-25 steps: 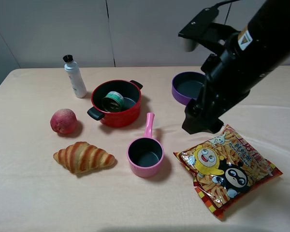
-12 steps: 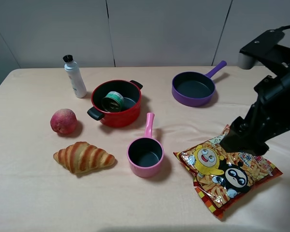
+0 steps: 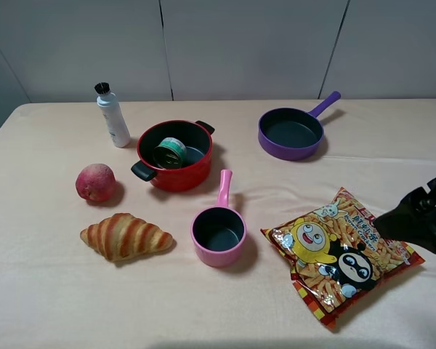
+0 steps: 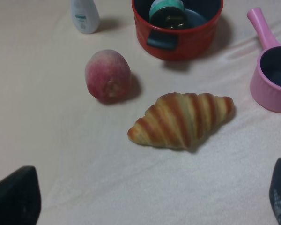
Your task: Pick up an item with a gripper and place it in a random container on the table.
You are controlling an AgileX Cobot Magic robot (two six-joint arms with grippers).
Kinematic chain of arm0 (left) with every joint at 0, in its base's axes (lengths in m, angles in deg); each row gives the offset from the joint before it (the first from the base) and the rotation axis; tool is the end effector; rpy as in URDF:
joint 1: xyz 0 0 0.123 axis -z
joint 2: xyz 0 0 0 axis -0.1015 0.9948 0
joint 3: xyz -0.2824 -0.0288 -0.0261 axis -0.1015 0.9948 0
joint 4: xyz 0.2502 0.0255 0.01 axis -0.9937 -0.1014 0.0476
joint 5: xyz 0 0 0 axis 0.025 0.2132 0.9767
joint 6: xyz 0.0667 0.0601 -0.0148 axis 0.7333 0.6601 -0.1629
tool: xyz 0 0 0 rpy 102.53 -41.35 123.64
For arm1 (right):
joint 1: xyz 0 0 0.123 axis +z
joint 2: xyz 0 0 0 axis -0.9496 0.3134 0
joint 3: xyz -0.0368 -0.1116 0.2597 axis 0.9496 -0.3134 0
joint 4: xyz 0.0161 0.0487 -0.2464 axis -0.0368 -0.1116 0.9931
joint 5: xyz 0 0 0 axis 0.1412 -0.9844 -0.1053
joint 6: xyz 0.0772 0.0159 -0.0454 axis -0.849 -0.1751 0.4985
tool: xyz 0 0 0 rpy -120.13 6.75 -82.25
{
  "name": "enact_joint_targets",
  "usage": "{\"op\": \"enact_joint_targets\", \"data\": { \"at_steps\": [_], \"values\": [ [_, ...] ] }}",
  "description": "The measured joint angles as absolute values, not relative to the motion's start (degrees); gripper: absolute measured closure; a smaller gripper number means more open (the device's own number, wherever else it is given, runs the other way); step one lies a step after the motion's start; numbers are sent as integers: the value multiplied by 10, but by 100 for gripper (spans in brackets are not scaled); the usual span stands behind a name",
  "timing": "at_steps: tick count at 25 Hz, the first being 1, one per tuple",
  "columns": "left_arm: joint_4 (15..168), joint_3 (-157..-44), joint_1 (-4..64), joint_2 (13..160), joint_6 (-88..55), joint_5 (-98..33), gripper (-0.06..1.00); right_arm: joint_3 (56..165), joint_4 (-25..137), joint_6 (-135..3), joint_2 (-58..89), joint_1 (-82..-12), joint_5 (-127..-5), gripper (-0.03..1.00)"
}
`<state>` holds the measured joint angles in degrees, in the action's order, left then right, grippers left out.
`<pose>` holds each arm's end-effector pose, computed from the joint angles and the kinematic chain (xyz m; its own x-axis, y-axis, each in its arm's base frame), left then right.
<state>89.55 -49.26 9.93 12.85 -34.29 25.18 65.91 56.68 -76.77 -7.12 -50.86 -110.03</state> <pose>-0.0079 -0.0156 0.2766 -0.4130 0.2063 -0.8870 0.3066 0.9487 0.0779 0.1302 0.0591 0.2625 -0.7687 -0.4444 -0.4599 -0.5104 0.8596 0.0224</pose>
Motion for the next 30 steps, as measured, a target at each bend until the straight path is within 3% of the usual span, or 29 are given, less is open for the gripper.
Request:
{"op": "enact_joint_targets", "data": {
  "at_steps": [14, 30],
  "values": [
    [896, -493, 99, 129, -343, 252, -5, 607, 548, -781, -241, -598, -1130, 27],
    [896, -493, 99, 129, -343, 252, -5, 592, 605, -845, -437, -605, -1151, 27]
  ]
}}
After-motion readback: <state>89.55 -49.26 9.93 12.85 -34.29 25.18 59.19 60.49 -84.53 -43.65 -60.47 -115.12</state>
